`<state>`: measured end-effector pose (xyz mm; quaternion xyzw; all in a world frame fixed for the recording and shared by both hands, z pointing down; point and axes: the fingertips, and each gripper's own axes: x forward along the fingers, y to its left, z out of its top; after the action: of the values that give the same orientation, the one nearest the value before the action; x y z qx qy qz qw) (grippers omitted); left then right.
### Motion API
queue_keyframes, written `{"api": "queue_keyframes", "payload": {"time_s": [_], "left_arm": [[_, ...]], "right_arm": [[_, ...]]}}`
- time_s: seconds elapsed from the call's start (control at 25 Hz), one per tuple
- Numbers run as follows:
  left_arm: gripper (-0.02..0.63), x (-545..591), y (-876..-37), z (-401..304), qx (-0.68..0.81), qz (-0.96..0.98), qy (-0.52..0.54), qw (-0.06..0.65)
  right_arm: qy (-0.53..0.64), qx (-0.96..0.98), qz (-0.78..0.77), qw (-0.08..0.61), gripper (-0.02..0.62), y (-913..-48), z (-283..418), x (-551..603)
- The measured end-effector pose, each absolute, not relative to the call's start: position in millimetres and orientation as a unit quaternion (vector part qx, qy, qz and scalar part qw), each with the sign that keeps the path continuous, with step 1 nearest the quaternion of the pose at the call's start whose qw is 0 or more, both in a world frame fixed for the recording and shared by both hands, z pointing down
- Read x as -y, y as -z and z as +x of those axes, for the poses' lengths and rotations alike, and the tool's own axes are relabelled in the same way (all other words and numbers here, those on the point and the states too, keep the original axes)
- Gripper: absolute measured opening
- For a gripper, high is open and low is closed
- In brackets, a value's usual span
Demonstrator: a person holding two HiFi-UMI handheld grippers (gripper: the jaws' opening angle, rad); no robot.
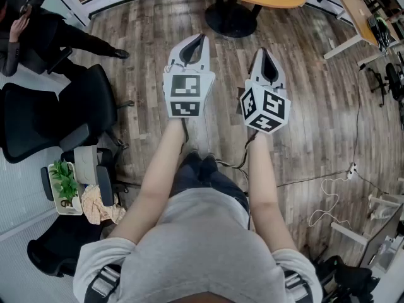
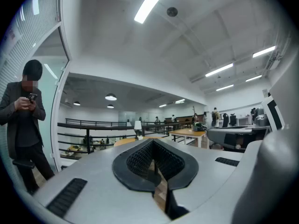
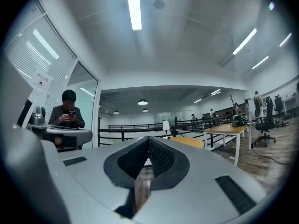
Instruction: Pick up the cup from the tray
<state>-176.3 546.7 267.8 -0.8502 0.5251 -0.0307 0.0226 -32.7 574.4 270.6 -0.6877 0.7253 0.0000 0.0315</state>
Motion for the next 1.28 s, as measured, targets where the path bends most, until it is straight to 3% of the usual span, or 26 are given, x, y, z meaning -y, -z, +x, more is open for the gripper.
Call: {"api": "queue_keyframes", "payload": {"time_s": [0.84,1.28], "left_arm": [[0.006,-529.2,-267.8,-172.1,-0.534,-0.845,0.028,0.024],[0.006,-513.3,-266.9,-126.7,-0.538,-0.842,0.029,0.033]], "right_arm": [[-0.010,-0.730,-0.682,0.040,0.008,-271.6,-25.7,-558.9],[-0.010,-0.723,-0.688,0.055,0.008,-269.0,25.1,-544.5]]}}
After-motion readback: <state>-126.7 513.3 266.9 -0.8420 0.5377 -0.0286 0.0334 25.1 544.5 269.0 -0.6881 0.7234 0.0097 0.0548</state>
